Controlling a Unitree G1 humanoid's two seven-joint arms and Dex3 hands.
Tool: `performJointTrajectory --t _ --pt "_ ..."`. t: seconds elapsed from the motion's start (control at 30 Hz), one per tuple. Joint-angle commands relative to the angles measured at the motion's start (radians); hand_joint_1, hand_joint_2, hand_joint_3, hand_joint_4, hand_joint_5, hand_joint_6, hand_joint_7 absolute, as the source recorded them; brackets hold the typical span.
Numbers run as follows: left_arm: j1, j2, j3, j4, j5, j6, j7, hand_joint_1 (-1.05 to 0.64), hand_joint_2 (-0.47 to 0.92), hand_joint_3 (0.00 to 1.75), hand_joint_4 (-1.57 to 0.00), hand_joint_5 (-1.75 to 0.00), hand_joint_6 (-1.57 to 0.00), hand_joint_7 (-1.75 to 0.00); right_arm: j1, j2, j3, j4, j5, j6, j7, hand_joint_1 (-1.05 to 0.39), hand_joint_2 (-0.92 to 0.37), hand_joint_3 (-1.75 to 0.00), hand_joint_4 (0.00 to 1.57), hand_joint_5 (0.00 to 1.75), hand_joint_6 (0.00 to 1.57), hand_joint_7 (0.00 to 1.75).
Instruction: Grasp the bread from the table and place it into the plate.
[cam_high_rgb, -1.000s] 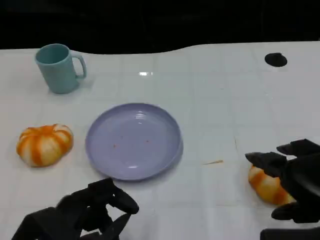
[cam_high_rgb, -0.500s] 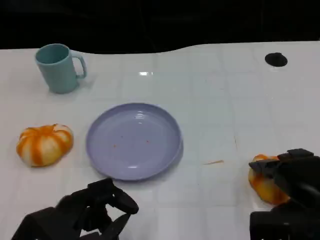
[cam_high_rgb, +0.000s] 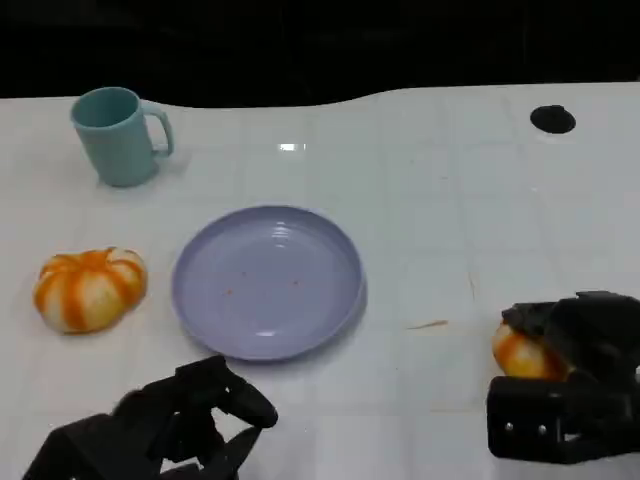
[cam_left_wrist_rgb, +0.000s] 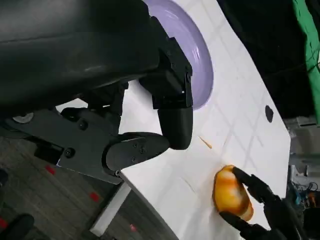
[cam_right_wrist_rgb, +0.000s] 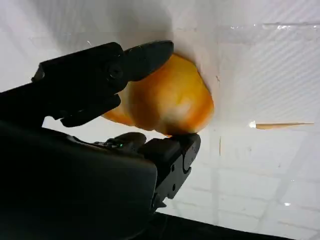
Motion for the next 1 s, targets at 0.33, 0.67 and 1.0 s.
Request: performJointTrajectory --t 0.33,0.67,1.0 --pt "0.004 0.005 0.002 -0.035 0.007 0.023 0.004 -0.27 0.79 0.67 -0.67 -1.75 -0.64 -1.28 -0.094 0.036 -0.002 0.173 0.108 -0.025 -0.195 -0.2 -0.92 -0.03 0.9 1.16 1.24 0.08" --pt "0.001 0.005 -0.002 -0.049 0.018 0.038 0.008 -0.26 0.79 0.68 -0.68 -1.75 -0.64 -1.29 -0.1 0.04 0.004 0.225 0.146 -0.124 -0.366 -0.18 -0.74 -0.51 0.84 1.75 0.83 1.3" --pt "-0.004 -0.001 -0.007 -0.05 0.016 0.047 0.008 -0.24 0.77 0.7 -0.67 -1.75 -0.62 -1.3 -0.094 0.041 -0.002 0.214 0.18 -0.218 -0.497 -0.16 -0.45 -0.99 0.9 1.75 0.77 1.51"
